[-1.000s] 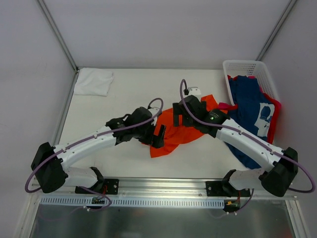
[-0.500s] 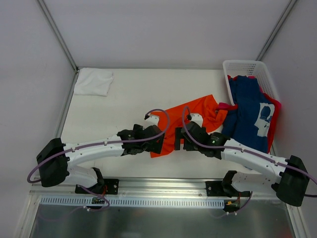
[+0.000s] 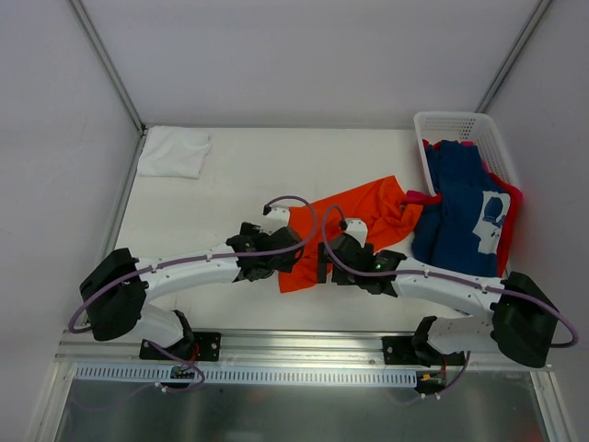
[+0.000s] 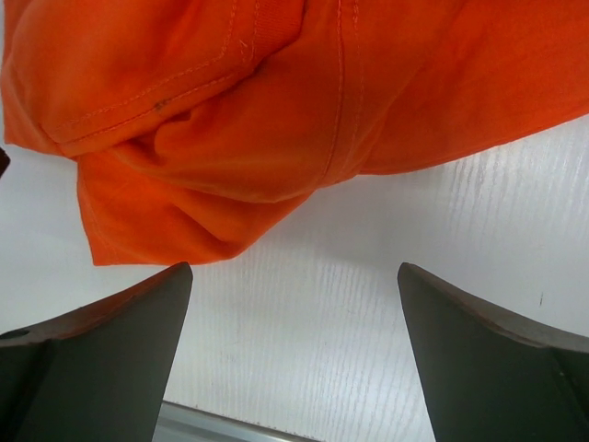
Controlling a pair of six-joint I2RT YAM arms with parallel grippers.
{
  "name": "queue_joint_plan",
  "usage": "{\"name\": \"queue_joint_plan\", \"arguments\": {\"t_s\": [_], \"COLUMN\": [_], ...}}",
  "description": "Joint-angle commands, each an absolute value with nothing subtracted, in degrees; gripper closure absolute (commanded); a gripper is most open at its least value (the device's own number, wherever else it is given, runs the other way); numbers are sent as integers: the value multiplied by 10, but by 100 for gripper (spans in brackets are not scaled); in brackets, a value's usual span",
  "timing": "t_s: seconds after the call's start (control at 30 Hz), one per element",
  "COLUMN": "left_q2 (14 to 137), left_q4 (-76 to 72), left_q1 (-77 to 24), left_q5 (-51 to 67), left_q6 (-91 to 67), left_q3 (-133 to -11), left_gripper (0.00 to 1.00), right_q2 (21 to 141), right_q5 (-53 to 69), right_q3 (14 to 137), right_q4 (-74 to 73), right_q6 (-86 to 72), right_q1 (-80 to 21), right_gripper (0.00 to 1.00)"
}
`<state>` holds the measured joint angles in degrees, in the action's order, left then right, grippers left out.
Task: Fold and stack the t-shirts
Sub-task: Move the tshirt to the center of the board
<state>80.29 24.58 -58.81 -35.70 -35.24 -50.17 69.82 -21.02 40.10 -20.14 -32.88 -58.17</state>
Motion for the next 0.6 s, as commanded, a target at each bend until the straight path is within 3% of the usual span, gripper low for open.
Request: {"name": "queue_joint_plan", "arguments": {"t_s": [0.0,0.23,0.57], "left_q2": [821,839,881], "left_q4": [236,193,147], "left_q1": [-585,-586,-589], "left_q5": [-383,-318,-286], "left_q6": [-333,-333,-324], "left_q3": [-519,-503,-498], "left_gripper": [1,9,13], "right_q2": [730,755,780], "right_q5": [-226,-228,-229], "right_q3": [421,430,437], "right_q4": [-183,-180,-179], "right_q6": [-336,-335,-336], "right_q1": [-584,-584,-584], "right_gripper": [1,1,1]}}
